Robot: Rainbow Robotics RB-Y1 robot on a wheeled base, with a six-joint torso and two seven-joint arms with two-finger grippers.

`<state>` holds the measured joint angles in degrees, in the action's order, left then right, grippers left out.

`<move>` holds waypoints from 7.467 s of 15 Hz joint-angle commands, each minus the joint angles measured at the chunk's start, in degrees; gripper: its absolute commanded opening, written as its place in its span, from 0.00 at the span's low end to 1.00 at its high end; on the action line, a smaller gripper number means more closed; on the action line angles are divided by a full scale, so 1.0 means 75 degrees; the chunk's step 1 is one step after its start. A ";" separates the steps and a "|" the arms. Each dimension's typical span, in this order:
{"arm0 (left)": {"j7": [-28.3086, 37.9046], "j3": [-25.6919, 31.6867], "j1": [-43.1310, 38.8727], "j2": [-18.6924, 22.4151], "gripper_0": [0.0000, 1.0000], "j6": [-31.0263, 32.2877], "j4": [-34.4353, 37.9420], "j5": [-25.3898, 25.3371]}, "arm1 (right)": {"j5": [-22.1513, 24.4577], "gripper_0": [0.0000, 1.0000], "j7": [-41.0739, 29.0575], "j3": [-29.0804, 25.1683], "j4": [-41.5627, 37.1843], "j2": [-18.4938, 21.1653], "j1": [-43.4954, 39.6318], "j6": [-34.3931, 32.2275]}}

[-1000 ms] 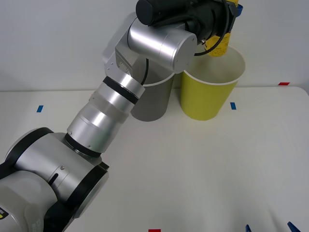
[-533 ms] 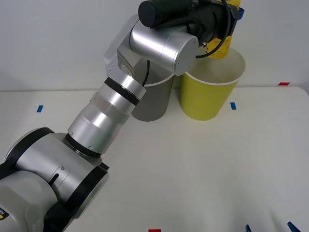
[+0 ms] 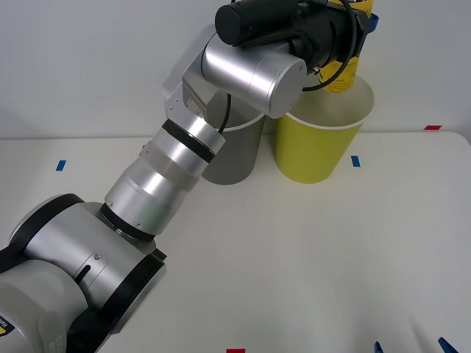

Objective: Put cans in the gray bin and PET bottles in the light green bin.

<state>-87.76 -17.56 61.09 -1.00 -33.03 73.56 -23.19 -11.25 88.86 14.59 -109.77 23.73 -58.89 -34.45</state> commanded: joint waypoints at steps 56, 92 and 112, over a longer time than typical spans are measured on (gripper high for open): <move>-0.2279 0.1381 -1.1872 0.2278 1.00 0.2236 0.8438 -0.0658 | 0.0000 0.99 0.0000 0.0000 0.0000 0.0000 0.0000 0.0000; 0.0252 0.0865 -1.5798 0.1868 1.00 0.8470 0.4477 0.3725 | 0.0000 0.99 0.0000 0.0000 0.0000 0.0000 0.0000 0.0000; -0.0053 0.0877 -1.5950 0.1493 1.00 0.8787 0.4149 0.3889 | 0.0000 0.99 0.0000 0.0000 0.0000 0.0000 0.0000 0.0000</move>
<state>-88.15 -10.98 -58.54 10.19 32.89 104.68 5.98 -11.25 88.86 14.59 -109.77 23.73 -58.89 -34.45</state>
